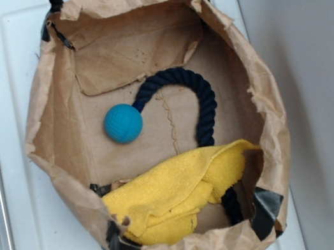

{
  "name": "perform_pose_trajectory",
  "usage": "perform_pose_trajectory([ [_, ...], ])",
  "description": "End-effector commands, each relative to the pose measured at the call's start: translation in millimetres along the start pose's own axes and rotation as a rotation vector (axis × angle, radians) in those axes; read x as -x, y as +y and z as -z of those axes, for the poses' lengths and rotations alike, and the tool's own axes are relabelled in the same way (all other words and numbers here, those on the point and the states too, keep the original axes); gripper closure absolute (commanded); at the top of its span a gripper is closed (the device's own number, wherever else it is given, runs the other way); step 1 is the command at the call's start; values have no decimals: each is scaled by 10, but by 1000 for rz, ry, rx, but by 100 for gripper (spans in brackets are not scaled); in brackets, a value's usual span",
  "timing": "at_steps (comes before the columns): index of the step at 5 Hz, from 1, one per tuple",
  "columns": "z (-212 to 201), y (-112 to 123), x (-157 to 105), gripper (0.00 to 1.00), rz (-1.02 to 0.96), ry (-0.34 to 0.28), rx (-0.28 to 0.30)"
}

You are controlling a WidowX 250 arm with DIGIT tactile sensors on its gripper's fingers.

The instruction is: Grab the blue ball.

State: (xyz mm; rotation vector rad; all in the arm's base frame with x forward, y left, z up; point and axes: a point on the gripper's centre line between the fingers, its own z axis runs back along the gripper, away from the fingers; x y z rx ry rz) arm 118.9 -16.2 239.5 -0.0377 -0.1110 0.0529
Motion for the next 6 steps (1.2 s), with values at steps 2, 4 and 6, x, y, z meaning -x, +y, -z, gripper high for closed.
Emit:
perform_pose_trajectory([
  [2, 314, 240, -1224, 0, -126, -192, 58],
  [4, 807, 756, -1157, 0, 71, -156, 101],
  [6, 1283, 795, -1206, 0, 91, -92, 23],
])
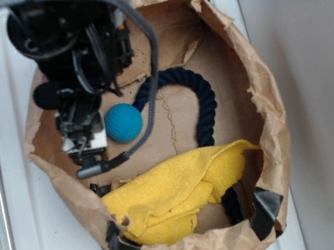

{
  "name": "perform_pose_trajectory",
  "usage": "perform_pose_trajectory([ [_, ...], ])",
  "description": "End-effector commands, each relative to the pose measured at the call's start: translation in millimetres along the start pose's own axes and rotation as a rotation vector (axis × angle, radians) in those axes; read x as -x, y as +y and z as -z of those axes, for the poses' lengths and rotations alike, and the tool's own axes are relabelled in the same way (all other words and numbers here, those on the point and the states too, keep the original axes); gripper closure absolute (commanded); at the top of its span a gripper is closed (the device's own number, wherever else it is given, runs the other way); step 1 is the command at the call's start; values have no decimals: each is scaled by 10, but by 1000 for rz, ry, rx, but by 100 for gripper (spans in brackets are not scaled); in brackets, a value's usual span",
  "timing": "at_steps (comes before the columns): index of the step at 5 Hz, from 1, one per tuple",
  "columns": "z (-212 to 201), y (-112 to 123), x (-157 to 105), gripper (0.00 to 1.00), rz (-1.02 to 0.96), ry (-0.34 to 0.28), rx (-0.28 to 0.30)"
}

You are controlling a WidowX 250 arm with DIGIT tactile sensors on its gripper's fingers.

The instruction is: Grab the blue ball.

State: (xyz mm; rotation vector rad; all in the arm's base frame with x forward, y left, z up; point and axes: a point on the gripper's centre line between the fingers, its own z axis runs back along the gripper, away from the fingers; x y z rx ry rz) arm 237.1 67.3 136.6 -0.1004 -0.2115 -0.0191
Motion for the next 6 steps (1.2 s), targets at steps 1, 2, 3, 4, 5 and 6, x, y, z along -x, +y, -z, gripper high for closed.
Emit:
perform_pose_trajectory([
  [1, 407, -111, -228, 0, 35, 32, -62],
  [2, 621, -199, -260, 0, 64, 55, -37],
  [3, 764, -254, -316, 0, 90, 41, -17],
  [4, 834, -328, -339, 0, 117, 44, -6],
  [5, 796, -264, -345, 100, 126, 27, -26],
  [6, 808, -294, -402, 100, 150, 18, -38],
])
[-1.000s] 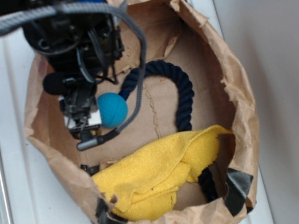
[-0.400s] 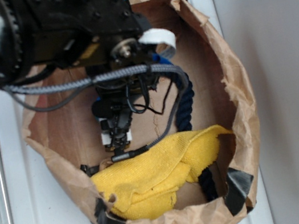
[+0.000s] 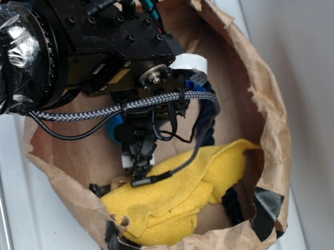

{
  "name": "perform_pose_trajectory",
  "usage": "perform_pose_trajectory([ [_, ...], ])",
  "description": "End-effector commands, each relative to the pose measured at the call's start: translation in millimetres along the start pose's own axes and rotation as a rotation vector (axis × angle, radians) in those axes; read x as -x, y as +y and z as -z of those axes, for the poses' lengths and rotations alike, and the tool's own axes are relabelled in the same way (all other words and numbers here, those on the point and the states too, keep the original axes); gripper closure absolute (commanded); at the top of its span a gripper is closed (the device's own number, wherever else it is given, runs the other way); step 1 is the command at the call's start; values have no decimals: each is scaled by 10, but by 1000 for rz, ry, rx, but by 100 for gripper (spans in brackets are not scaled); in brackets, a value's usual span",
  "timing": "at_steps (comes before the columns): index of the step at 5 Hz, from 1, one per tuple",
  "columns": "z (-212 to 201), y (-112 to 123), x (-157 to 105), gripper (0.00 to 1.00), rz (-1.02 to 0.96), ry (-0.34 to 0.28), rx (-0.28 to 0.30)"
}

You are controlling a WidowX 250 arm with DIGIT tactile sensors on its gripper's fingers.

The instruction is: Grab the blue ball.

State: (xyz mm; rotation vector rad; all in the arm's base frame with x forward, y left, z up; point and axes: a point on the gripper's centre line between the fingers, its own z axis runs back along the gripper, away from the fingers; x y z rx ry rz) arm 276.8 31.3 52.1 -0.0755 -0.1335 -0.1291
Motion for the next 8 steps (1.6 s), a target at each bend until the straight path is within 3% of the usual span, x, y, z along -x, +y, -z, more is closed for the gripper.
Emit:
perform_pose_trajectory([
  [1, -124, 1, -213, 100, 43, -83, -20],
  [3, -181, -20, -234, 100, 29, -120, 8],
  [4, -420, -33, -274, 100, -2, -165, 79],
  [5, -598, 24, -265, 100, 13, -299, 89],
  [6, -963, 28, -81, 100, -50, -251, 117],
  [7, -1175, -59, -108, 100, -70, -290, 155],
  [8, -1341, -291, -152, 100, -108, -265, 216],
])
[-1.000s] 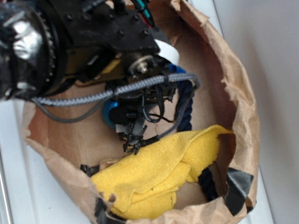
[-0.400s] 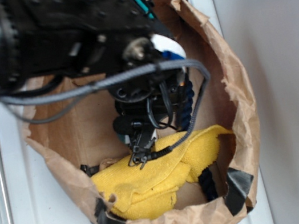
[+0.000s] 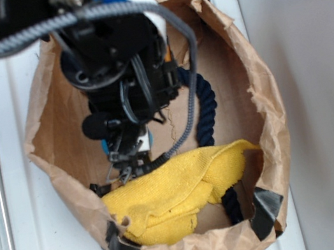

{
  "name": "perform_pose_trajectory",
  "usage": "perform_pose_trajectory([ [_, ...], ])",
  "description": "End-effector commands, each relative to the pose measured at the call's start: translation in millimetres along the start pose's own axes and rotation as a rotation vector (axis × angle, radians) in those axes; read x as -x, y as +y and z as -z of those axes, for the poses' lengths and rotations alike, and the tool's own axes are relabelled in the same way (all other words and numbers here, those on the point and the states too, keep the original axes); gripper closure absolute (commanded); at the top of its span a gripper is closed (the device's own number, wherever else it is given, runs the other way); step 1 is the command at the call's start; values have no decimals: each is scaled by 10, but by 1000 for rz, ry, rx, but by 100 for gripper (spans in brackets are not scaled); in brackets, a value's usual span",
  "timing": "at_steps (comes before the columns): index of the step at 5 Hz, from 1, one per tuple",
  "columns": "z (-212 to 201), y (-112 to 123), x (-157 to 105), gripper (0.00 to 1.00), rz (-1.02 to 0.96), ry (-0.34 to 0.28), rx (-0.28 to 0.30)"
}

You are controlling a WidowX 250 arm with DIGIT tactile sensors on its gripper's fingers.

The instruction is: Grab the blue ball.

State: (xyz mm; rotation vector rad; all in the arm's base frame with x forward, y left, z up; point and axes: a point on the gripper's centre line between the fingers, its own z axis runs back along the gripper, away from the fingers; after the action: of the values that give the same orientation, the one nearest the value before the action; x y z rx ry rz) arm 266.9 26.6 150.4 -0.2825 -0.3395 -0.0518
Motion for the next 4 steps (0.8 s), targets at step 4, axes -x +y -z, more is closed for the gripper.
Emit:
perform_pose_trajectory([
  [4, -836, -206, -412, 100, -166, -167, -396],
])
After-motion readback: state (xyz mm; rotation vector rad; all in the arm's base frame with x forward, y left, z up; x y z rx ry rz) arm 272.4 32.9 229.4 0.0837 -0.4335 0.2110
